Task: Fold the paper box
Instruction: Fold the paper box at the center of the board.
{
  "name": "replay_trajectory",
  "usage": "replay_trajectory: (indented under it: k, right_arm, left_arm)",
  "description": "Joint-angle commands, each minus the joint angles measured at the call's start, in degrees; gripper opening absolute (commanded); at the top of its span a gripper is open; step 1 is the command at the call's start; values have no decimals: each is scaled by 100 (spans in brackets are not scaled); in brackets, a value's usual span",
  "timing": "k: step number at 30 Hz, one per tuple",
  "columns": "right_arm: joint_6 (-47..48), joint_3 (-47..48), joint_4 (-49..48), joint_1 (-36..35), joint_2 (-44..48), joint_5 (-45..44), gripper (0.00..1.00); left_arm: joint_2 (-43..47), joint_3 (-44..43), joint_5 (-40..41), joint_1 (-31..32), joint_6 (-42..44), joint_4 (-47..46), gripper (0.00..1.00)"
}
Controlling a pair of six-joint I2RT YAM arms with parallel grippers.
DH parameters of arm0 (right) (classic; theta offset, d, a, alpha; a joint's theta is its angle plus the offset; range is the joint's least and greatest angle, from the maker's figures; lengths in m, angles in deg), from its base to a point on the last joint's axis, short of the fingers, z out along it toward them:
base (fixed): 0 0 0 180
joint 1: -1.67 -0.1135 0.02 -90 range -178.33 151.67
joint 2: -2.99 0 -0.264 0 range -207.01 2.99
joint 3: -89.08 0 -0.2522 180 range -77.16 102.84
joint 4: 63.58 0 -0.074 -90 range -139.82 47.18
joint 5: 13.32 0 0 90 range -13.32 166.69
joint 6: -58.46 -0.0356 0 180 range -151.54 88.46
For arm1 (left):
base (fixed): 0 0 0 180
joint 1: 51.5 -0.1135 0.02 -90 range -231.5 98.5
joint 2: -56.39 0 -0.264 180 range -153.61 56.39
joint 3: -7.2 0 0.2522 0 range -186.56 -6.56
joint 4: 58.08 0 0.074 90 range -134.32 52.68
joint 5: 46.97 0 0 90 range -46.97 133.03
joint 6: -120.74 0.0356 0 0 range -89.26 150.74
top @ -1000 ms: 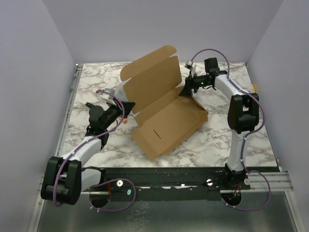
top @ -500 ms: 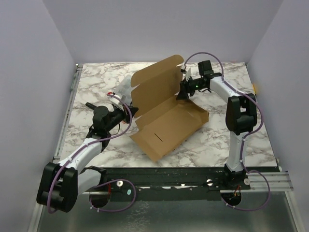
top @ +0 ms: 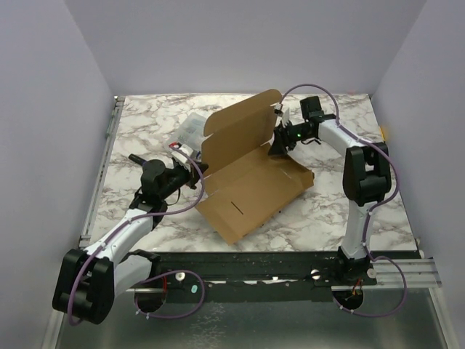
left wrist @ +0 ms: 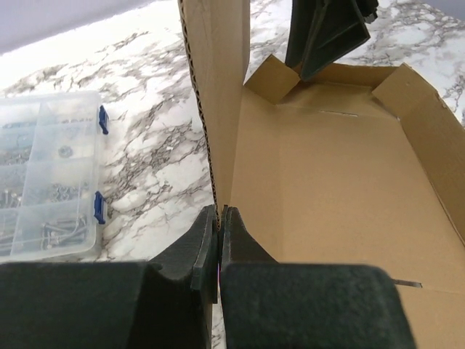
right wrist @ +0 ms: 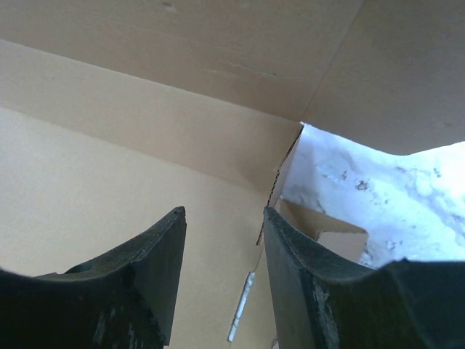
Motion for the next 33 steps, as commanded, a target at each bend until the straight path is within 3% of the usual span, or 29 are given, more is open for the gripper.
replay_trajectory:
  k: [1,14,25,33]
  right_arm:
    - [72,-363,76,2,209,-90,50]
    - [6,-1054,-178,22,913,-43,50]
    - [261,-2056,-53,522,2081,518,53]
    - [-55,-2622,-351,1659,2720,814,60]
  left_arm:
    - [342,-8,-113,187,705,180,0]
    - [600,116,-717,232,549,-54,0]
    - [753,179,-860,237,598,-57,0]
    - [847,177,-1015,232,739,-57,0]
